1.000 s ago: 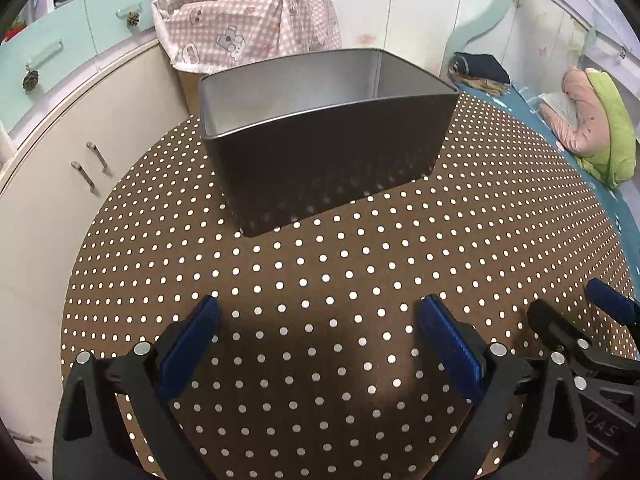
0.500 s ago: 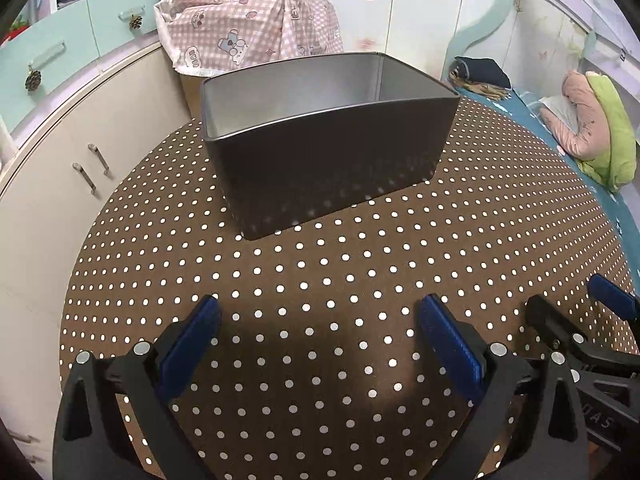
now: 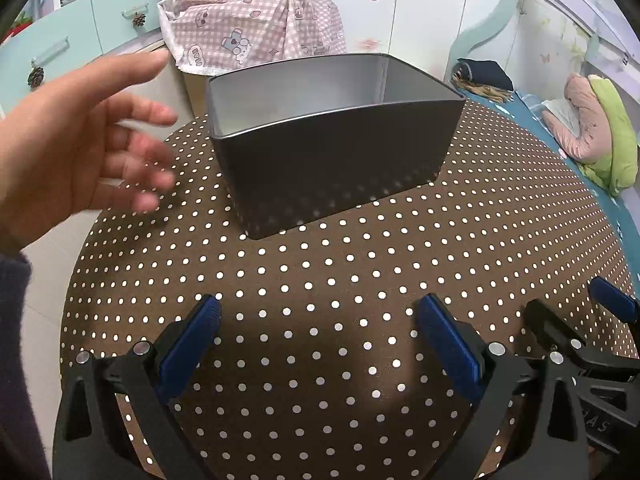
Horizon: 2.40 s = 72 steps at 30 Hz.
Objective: Organize jewelry
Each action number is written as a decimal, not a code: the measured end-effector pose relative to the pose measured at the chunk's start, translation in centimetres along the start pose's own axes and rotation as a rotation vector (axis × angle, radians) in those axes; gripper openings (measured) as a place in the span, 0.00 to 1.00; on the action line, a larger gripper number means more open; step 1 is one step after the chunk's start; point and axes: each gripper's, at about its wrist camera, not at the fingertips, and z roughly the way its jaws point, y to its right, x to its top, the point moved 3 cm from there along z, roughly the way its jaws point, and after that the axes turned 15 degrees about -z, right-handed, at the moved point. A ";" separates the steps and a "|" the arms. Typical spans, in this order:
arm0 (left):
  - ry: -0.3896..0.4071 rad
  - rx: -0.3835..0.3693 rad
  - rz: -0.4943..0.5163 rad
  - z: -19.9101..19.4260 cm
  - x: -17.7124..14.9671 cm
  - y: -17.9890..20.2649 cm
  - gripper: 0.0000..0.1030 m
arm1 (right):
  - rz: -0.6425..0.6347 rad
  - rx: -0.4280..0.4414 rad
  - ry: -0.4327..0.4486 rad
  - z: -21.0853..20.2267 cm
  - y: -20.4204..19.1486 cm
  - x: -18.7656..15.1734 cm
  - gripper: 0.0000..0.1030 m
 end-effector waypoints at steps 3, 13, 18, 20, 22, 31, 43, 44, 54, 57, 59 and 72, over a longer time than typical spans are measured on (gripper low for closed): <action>0.000 0.000 0.000 0.0 0.0 0.0 0.93 | 0.000 0.000 0.000 0.0 0.0 0.0 0.90; 0.000 0.000 0.000 0.0 0.0 0.0 0.93 | 0.000 0.000 0.000 0.0 0.0 0.0 0.90; -0.001 -0.001 0.000 0.0 0.1 0.0 0.93 | 0.000 -0.001 0.000 0.0 -0.1 0.0 0.90; 0.000 -0.001 0.000 0.0 0.0 0.0 0.93 | 0.000 0.000 0.000 0.0 -0.1 -0.1 0.90; 0.000 -0.001 0.000 0.0 0.1 -0.1 0.93 | 0.000 -0.001 0.000 0.0 -0.1 -0.1 0.90; 0.044 -0.025 0.041 -1.1 -0.1 0.0 0.93 | 0.017 -0.023 0.063 -1.7 0.1 -0.2 0.90; 0.281 -0.134 0.045 -9.4 1.6 0.0 0.93 | 0.014 -0.095 0.258 -11.0 -0.5 0.4 0.90; 0.299 -0.134 0.044 -9.9 1.7 0.0 0.93 | 0.011 -0.100 0.268 -11.7 -0.6 0.5 0.90; 0.331 -0.137 0.041 -11.3 1.5 -0.1 0.93 | 0.019 -0.089 0.284 -13.6 -0.9 0.5 0.90; 0.319 -0.149 0.034 -11.5 1.4 -0.3 0.93 | 0.023 -0.084 0.286 -13.6 -0.8 0.4 0.90; 0.313 -0.153 0.030 -11.6 1.3 -0.4 0.93 | 0.023 -0.086 0.286 -13.8 -0.8 0.4 0.90; 0.314 -0.154 0.030 -11.8 1.2 -0.4 0.93 | 0.024 -0.083 0.281 -14.0 -0.6 0.0 0.90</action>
